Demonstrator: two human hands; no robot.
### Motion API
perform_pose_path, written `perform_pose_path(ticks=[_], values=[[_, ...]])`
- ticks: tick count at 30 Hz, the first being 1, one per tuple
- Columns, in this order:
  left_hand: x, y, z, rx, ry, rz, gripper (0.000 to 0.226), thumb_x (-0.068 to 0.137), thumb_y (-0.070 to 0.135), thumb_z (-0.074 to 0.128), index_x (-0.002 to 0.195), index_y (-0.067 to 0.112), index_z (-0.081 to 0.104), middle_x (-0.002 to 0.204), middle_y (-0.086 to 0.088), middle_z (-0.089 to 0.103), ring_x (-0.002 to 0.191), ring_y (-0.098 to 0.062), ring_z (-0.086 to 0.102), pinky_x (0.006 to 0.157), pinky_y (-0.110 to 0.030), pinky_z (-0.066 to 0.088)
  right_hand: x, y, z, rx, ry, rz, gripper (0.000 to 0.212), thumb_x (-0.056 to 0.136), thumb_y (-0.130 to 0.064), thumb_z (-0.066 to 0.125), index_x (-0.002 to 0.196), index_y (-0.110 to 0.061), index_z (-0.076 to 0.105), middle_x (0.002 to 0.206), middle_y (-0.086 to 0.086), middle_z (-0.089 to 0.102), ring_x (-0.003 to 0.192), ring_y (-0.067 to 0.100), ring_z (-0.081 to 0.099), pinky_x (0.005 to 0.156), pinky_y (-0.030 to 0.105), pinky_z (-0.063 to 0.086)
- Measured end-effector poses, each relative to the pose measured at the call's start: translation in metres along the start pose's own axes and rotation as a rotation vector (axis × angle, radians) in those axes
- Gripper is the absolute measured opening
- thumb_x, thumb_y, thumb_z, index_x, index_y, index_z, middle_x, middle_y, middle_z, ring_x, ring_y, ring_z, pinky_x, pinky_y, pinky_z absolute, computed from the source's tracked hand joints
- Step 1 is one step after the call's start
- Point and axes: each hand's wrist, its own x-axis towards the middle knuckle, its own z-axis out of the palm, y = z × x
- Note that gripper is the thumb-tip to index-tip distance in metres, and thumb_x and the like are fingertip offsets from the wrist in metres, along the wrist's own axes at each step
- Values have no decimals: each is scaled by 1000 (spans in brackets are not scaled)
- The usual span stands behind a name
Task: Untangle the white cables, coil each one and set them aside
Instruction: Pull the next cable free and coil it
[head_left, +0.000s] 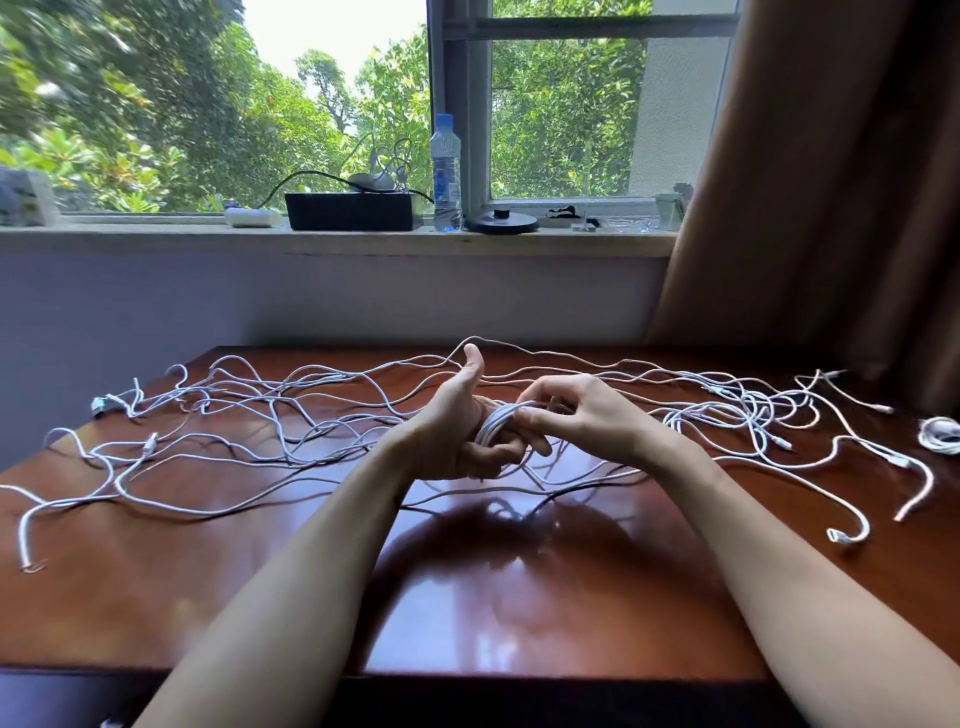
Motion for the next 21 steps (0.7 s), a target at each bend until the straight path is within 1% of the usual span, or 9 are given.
perform_pose_path(ticks=[4, 7, 11, 13, 15, 17, 19, 20, 21], values=[[3, 0, 0, 21, 84, 17, 128, 76, 90, -11, 86, -7, 72, 43, -4, 34, 31, -10, 12, 44, -24, 8, 3, 1, 3, 22, 61, -16, 16, 90, -30, 76, 92, -14, 76, 84, -1, 74, 79, 4, 66, 76, 21, 52], [6, 0, -3, -27, 163, 56, 116, 82, 86, -8, 78, -4, 65, 38, -3, 34, 30, -9, 12, 44, -21, 9, 3, 1, 2, -10, 91, -11, 19, 90, -32, 75, 91, -13, 77, 79, -6, 73, 74, 0, 63, 73, 18, 50], [9, 0, -11, -70, 262, 151, 91, 96, 74, 14, 71, 1, 62, 49, -7, 41, 32, -9, 17, 42, -21, 11, 4, 1, 3, -87, 99, -29, 19, 96, -33, 68, 92, -16, 77, 73, -12, 68, 68, -1, 56, 67, 17, 45], [7, 1, -12, -82, 257, 174, 74, 97, 66, 30, 78, 2, 61, 60, -8, 40, 35, -10, 20, 41, -21, 16, 5, 1, 4, -111, 96, -30, 21, 99, -34, 64, 91, -18, 74, 75, -7, 66, 67, 1, 53, 66, 21, 43], [4, 3, -11, -75, 207, 209, 54, 97, 52, 41, 82, 4, 61, 68, -9, 37, 41, -11, 23, 45, -25, 18, 6, 3, 5, -125, 99, -21, 22, 101, -35, 60, 86, -22, 68, 76, -1, 63, 67, 4, 50, 66, 26, 42], [1, 3, -8, -70, 128, 250, 34, 97, 36, 45, 88, 6, 58, 71, -9, 41, 49, -11, 26, 52, -27, 22, 7, 4, 4, -133, 118, 0, 24, 103, -33, 55, 82, -26, 61, 73, -6, 59, 65, 3, 48, 66, 26, 42], [0, 1, -6, -49, 76, 305, 15, 96, 19, 50, 95, 6, 56, 73, -3, 46, 57, -10, 32, 58, -25, 31, 7, 4, 3, -119, 148, 30, 24, 105, -32, 52, 84, -24, 62, 71, -10, 57, 62, 0, 48, 64, 23, 42], [2, 0, -5, -27, 92, 338, 10, 94, 11, 53, 100, 4, 57, 75, -3, 49, 60, -10, 38, 60, -24, 37, 7, 5, 1, -109, 161, 43, 24, 105, -31, 52, 86, -21, 63, 70, -10, 57, 59, 0, 49, 63, 22, 42], [4, -3, -6, -9, 137, 366, 16, 91, 5, 56, 106, 1, 58, 77, -3, 53, 63, -11, 44, 62, -24, 41, 7, 6, 1, -106, 172, 53, 24, 105, -31, 51, 87, -20, 63, 68, -10, 57, 57, -1, 49, 62, 21, 42]])
